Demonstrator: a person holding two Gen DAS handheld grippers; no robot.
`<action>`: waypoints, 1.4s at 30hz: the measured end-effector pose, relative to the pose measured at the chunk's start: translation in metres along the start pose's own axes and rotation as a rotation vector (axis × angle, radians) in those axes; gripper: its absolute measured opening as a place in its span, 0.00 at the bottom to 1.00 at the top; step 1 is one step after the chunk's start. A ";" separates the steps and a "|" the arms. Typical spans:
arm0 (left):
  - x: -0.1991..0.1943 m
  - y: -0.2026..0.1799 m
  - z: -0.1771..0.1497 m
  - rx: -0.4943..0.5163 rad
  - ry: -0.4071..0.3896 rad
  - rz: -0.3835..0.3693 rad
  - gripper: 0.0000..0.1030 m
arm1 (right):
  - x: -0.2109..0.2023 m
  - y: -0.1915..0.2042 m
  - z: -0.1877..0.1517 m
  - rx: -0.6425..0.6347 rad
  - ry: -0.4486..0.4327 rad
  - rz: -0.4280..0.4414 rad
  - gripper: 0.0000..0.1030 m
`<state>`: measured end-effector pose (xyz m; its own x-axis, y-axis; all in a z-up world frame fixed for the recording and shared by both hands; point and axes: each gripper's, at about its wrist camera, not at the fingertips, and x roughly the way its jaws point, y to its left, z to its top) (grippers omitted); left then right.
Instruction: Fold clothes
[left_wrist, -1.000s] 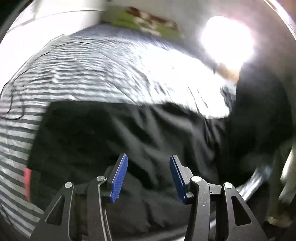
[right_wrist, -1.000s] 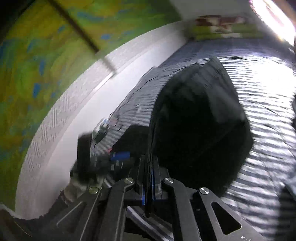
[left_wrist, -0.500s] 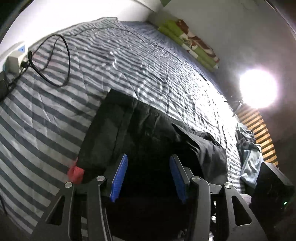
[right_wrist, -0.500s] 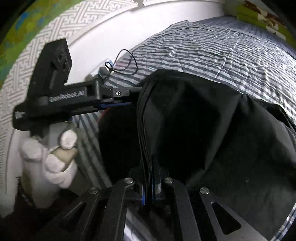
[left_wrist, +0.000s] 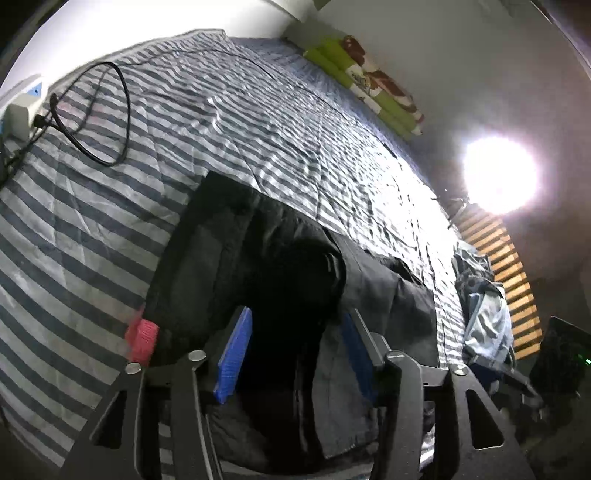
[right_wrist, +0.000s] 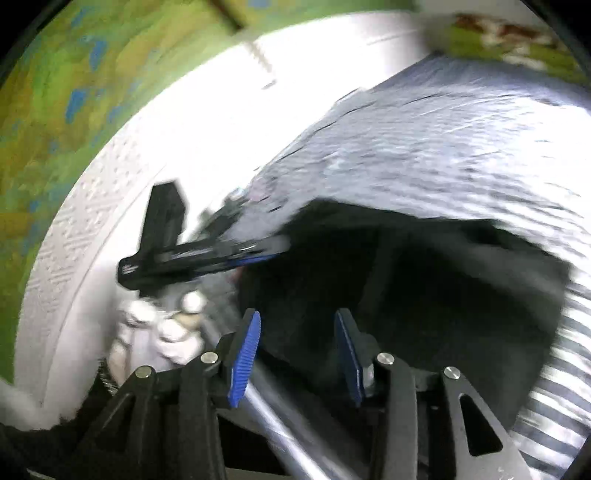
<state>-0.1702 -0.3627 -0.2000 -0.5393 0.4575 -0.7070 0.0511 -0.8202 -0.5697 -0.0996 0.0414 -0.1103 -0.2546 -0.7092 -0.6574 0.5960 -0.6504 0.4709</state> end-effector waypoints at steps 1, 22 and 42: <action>0.002 -0.001 0.000 -0.001 0.009 0.002 0.63 | -0.009 -0.012 -0.003 0.014 -0.009 -0.047 0.38; 0.038 -0.081 -0.016 0.261 0.003 0.138 0.09 | -0.013 -0.093 -0.065 0.153 0.087 -0.214 0.38; 0.072 -0.065 0.003 0.205 0.053 0.346 0.00 | 0.000 -0.099 -0.008 0.089 0.038 -0.287 0.38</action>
<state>-0.2149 -0.2776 -0.2127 -0.4754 0.1551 -0.8660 0.0505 -0.9779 -0.2029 -0.1525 0.1076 -0.1611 -0.3734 -0.4835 -0.7917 0.4342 -0.8453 0.3114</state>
